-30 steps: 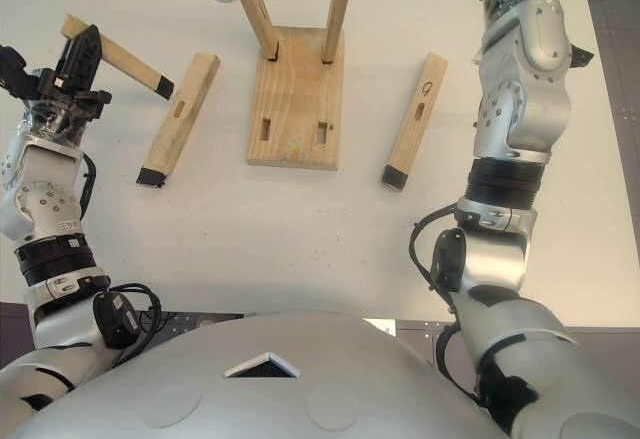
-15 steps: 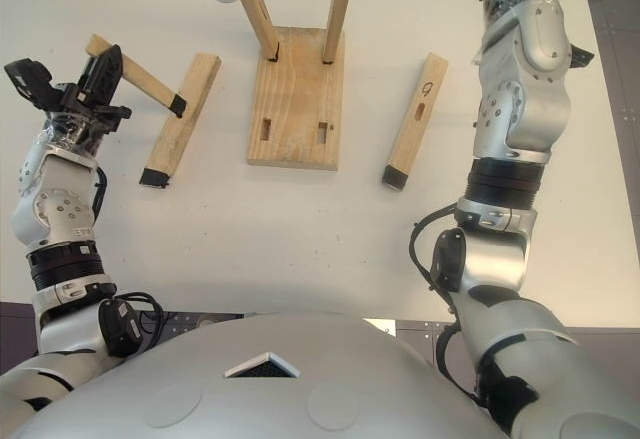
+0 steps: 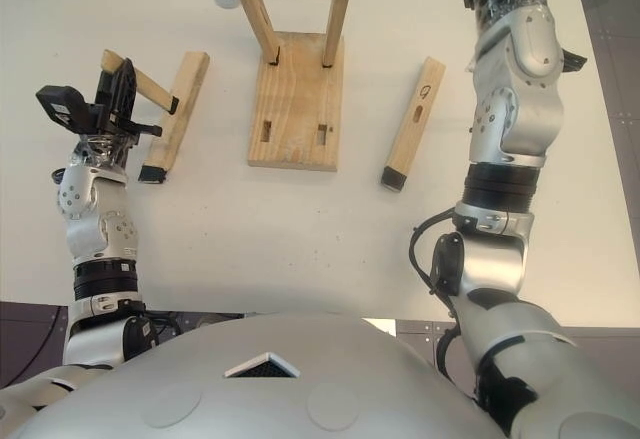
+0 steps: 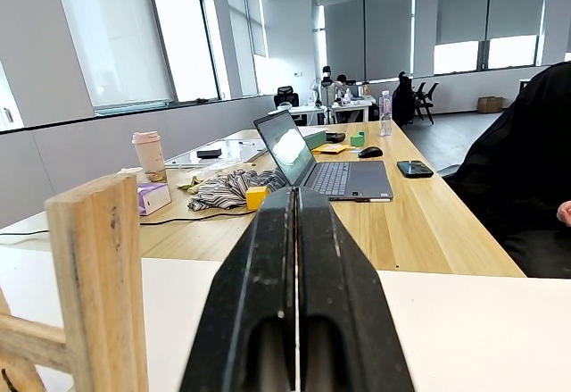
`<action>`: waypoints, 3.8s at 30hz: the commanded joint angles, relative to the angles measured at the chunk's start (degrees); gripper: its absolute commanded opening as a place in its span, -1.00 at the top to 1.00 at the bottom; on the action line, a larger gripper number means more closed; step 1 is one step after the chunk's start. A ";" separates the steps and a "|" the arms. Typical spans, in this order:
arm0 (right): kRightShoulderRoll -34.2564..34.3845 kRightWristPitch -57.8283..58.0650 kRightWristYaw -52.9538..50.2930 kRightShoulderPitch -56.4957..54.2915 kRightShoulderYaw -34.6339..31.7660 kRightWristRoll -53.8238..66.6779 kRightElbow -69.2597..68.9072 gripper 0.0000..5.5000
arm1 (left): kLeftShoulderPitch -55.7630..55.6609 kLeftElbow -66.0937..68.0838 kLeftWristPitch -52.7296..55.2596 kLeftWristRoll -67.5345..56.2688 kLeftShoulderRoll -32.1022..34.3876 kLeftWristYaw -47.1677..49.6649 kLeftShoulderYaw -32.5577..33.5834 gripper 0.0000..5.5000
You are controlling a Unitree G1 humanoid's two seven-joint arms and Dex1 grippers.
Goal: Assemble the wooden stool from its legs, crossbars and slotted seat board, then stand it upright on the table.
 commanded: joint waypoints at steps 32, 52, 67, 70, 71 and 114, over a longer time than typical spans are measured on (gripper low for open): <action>-0.43 0.68 -4.89 3.43 -0.68 -2.41 -1.88 1.00 | 5.70 -26.37 67.94 -0.78 17.87 6.73 -4.88 -0.11; -3.48 20.85 11.71 -14.98 -11.14 26.44 4.61 0.44 | -18.45 -33.26 46.32 -20.93 6.67 5.31 8.91 0.28; -8.14 49.95 24.27 -23.21 -11.23 53.63 4.49 -0.49 | -28.52 -35.84 61.00 -48.18 6.47 -2.39 -3.09 0.28; -9.11 53.74 25.73 -23.38 -11.39 56.84 4.62 -0.57 | -25.69 -36.46 60.44 -46.48 6.31 -4.48 -5.35 0.28; -9.34 54.64 26.27 -23.55 -11.61 57.88 4.79 -0.57 | -24.89 -36.62 60.26 -45.82 6.32 -5.16 -6.08 0.28; -12.00 32.34 37.50 -9.28 -6.84 41.93 -0.50 0.25 | -11.42 -29.22 57.06 -35.80 15.27 -8.71 1.30 -0.17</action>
